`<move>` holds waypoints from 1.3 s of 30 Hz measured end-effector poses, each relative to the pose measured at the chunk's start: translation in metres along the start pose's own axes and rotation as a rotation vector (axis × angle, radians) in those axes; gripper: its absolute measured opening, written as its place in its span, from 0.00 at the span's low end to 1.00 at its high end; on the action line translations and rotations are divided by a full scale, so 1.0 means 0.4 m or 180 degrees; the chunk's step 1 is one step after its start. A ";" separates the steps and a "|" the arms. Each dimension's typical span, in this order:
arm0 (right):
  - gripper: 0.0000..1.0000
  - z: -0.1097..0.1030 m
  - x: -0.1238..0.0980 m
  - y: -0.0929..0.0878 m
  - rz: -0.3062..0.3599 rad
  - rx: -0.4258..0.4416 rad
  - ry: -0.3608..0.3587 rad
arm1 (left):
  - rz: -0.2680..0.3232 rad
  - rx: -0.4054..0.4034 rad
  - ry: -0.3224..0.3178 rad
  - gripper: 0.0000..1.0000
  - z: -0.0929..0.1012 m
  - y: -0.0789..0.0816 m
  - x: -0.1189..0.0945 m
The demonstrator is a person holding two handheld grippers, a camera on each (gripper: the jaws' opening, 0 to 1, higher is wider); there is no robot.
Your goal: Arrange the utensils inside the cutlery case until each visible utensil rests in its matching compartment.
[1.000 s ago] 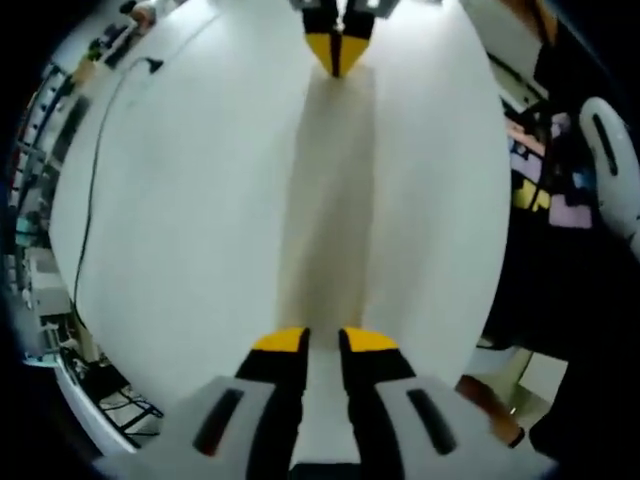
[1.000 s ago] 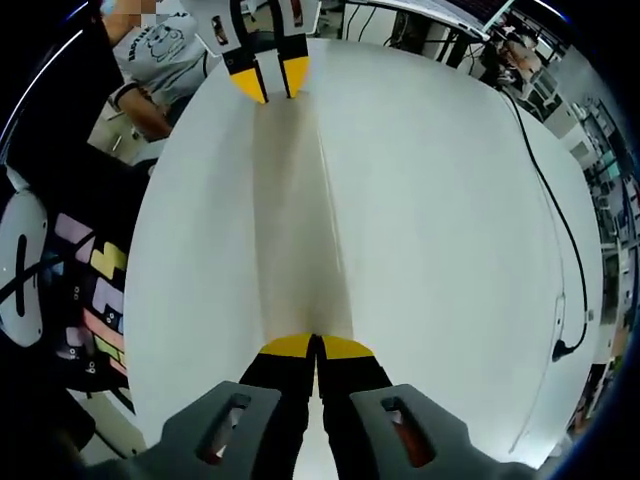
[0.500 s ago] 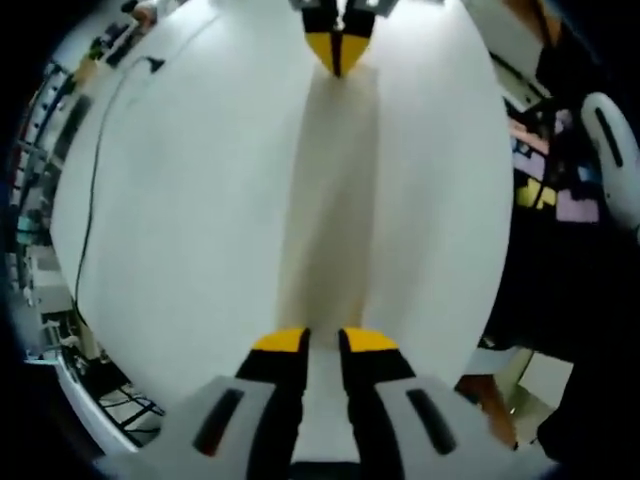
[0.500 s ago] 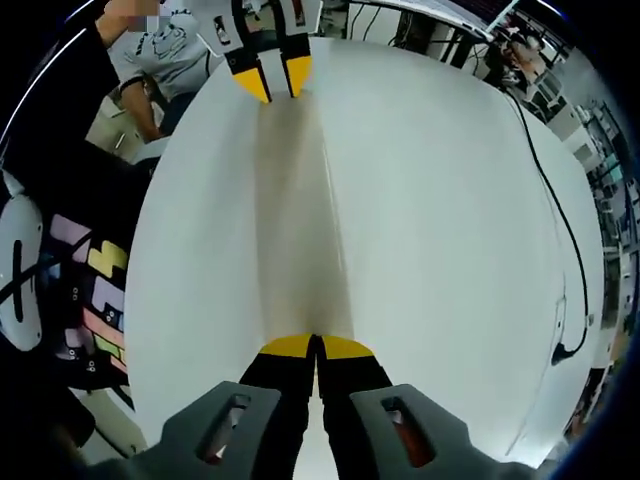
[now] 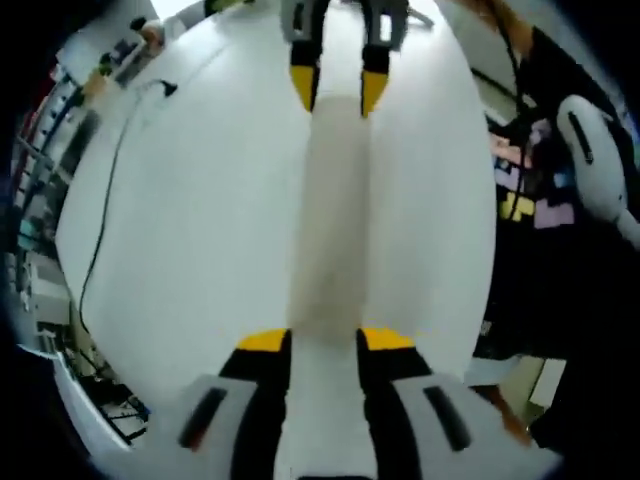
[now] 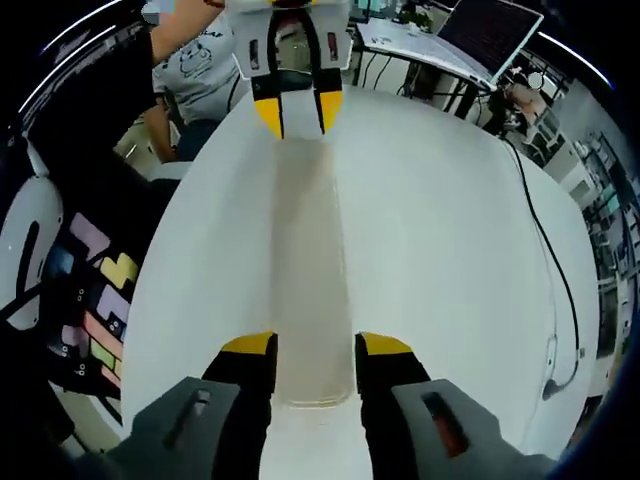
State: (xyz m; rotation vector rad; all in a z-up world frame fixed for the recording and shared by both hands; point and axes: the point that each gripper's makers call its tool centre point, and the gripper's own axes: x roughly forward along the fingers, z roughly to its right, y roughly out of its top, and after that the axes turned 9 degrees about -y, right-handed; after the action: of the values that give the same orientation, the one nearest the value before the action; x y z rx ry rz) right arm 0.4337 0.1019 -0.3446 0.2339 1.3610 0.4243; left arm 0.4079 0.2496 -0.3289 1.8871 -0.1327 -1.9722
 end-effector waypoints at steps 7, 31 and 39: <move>0.52 -0.018 0.027 -0.011 -0.0194 -0.0002 -0.0002 | 0.0158 -0.0065 0.0037 0.64 0.035 -0.047 0.087; 0.41 -0.012 0.032 -0.098 -0.0577 0.0279 0.0081 | 0.0857 -0.0121 -0.0124 0.46 -0.036 -0.028 0.117; 0.41 -0.016 0.030 -0.094 -0.0606 0.0286 0.0075 | 0.1124 0.0041 -0.0200 0.45 -0.057 -0.030 0.107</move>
State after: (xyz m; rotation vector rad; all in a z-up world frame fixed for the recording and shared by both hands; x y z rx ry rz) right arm 0.4353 0.0724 -0.3718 0.1717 1.4127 0.2077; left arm 0.4275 0.2501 -0.3747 1.6737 -0.4643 -1.7903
